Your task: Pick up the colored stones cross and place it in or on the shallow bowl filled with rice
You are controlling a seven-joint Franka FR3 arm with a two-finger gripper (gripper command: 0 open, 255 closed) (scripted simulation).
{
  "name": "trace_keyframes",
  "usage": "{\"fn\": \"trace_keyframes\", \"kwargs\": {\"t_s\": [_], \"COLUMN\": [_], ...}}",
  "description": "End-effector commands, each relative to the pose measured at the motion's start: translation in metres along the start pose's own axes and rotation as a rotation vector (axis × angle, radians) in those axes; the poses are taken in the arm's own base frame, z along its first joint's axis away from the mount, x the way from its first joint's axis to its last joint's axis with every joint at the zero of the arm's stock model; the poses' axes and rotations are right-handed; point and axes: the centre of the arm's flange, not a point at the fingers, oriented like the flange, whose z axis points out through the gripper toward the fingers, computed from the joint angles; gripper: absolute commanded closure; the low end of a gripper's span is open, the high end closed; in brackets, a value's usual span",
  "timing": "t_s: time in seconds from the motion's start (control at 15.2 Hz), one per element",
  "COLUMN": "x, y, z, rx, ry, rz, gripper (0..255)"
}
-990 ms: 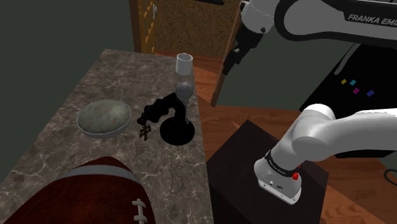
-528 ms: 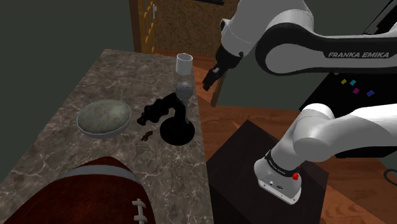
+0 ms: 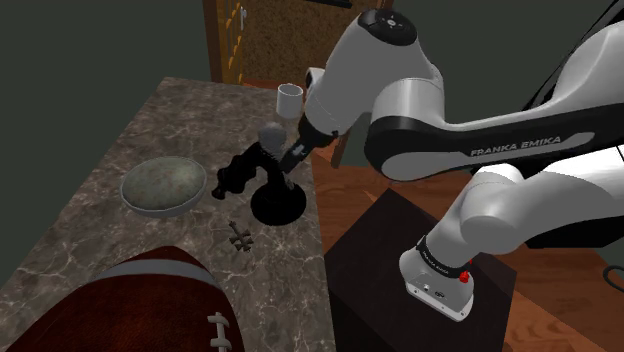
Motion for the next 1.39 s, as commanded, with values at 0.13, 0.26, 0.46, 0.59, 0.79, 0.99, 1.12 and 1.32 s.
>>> {"fn": "trace_keyframes", "kwargs": {"t_s": [0.13,0.26,0.46,0.59,0.79,0.99,1.12,1.32], "x": [0.003,0.004,0.007,0.008,0.011,0.014,0.025,0.036], "y": [-0.046,-0.069,-0.105,-0.128,-0.161,-0.161,-0.119,-0.127], "z": [0.024,0.037,0.055,0.068,0.085,0.101,0.108,0.112], "rx": [-0.006,-0.011,-0.018,-0.022,-0.029,-0.029,-0.452,-0.289], "ry": [0.046,0.069,0.102,0.124,0.156,0.156,0.162,-0.018], "rz": [-0.013,-0.02,-0.031,-0.038,-0.048,-0.048,-0.087,0.037], "gripper": [0,0,0,0,0,0,0,0]}}
